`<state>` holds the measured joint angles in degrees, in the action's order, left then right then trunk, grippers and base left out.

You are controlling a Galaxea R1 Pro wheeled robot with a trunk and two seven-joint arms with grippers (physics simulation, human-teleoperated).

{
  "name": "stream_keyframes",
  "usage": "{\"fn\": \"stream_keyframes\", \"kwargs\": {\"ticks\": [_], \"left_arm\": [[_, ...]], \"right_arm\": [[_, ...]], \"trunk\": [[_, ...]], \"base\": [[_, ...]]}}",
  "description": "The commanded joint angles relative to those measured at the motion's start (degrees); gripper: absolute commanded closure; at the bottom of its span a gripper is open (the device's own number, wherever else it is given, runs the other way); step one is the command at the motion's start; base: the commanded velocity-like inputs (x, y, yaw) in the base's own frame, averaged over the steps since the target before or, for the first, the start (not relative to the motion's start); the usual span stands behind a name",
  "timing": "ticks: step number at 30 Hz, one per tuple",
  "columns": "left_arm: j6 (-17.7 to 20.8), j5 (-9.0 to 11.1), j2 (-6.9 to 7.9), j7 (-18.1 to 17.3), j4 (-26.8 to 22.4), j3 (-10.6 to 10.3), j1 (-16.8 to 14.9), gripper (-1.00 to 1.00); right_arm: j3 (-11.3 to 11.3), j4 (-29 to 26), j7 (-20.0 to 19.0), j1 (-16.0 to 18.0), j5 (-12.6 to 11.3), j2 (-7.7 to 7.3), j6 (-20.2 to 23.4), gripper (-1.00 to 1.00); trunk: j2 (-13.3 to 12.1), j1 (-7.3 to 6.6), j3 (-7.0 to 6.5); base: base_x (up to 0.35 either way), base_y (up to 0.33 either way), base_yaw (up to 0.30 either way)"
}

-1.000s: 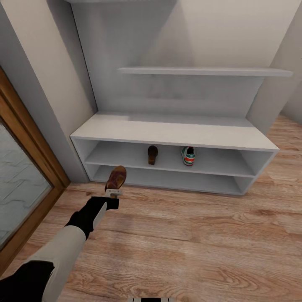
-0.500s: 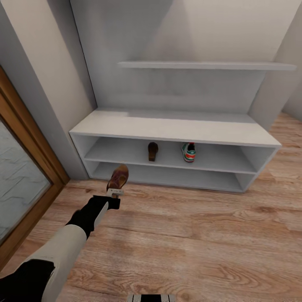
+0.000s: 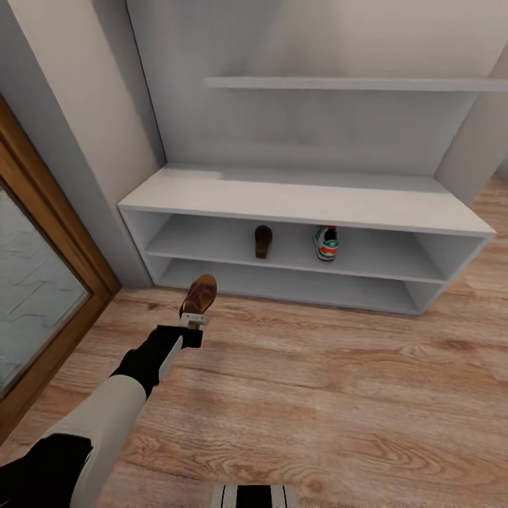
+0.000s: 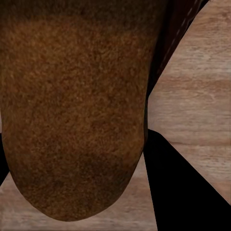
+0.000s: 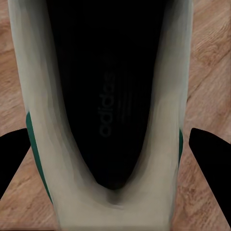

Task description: Pick up the two gym shoes and the two sandals from the corridor floor and place them onto the hallstand (shoe rack) in the corridor, making sure they are on the rack and not on the floor. Arrange them so the two gym shoes are next to each other and the two sandals are next to each other.

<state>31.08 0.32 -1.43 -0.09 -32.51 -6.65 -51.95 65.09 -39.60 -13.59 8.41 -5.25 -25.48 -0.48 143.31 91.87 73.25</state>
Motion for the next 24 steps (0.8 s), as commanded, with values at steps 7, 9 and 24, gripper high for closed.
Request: {"fn": "stream_keyframes", "kwargs": {"ticks": [7, 9, 24], "left_arm": [[0.2, -0.4, -0.14, -0.1, -2.5, -0.1, -0.1, 1.00], [0.3, -0.5, -0.04, -0.1, -2.7, -0.2, 0.0, 1.00], [0.4, -0.4, -0.20, -0.1, -6.1, -0.3, 0.0, 1.00]], "right_arm": [[0.3, 0.0, -0.5, 0.1, -0.6, -0.08, -0.1, 1.00], [0.4, -0.3, -0.4, 0.1, -0.6, -0.09, -0.1, 1.00], [0.3, -1.0, -0.4, 0.1, -0.5, 0.34, -0.1, 1.00]], "trunk": [[0.1, 0.16, 2.23], [0.1, 0.16, 2.40], [0.1, 0.16, 2.56]], "base": [[0.000, 0.000, 0.084], [0.000, 0.000, -0.026], [0.000, 0.000, -0.007]]}}
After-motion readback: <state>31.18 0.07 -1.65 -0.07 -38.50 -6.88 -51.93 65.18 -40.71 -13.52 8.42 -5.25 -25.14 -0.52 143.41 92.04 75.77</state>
